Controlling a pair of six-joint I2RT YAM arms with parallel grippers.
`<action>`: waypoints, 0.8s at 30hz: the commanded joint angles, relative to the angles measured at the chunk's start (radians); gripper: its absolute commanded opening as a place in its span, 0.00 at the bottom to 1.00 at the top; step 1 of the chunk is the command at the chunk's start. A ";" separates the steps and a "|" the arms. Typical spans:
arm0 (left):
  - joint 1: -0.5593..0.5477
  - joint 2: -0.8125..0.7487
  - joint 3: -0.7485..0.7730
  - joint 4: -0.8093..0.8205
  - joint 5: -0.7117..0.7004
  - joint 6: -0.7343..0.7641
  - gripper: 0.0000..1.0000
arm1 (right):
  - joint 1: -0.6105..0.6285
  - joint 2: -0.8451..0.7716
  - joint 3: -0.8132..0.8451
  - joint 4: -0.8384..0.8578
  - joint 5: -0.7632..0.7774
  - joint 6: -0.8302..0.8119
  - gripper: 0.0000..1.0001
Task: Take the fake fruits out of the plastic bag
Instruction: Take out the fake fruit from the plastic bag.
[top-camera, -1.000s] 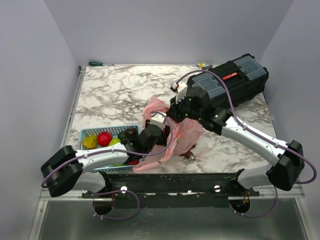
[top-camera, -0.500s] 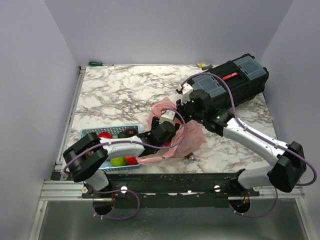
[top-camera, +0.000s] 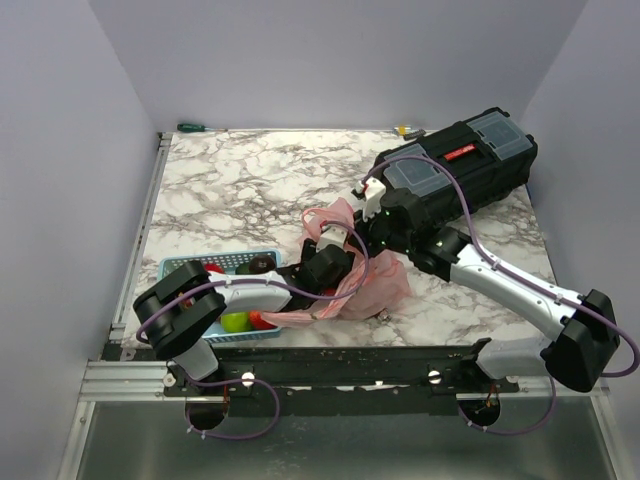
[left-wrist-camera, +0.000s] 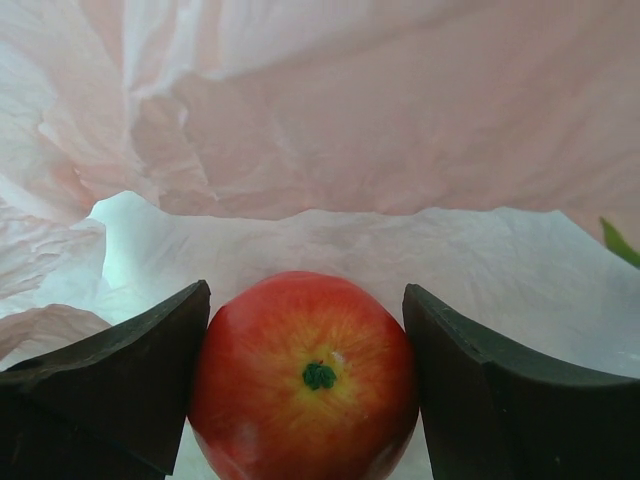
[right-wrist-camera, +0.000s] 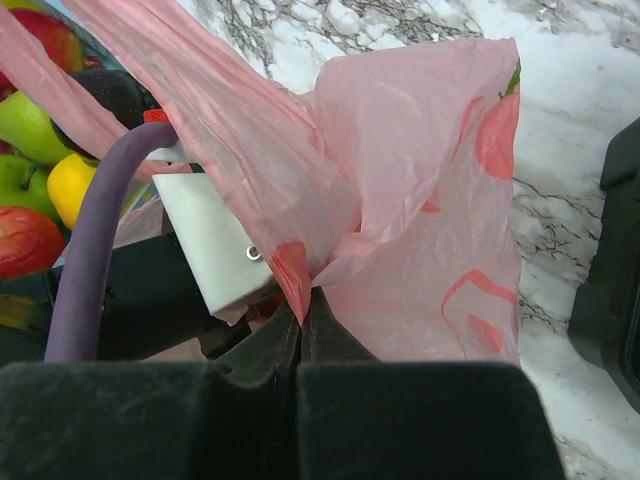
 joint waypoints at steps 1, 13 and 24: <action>-0.010 0.006 -0.038 -0.035 0.112 0.021 0.46 | 0.021 -0.004 -0.023 0.062 -0.061 0.015 0.01; -0.008 -0.267 0.036 -0.137 0.143 0.131 0.11 | 0.021 0.032 -0.048 0.097 -0.022 0.014 0.01; -0.006 -0.619 0.002 -0.234 0.148 0.153 0.00 | 0.020 0.101 0.001 0.134 0.056 0.049 0.01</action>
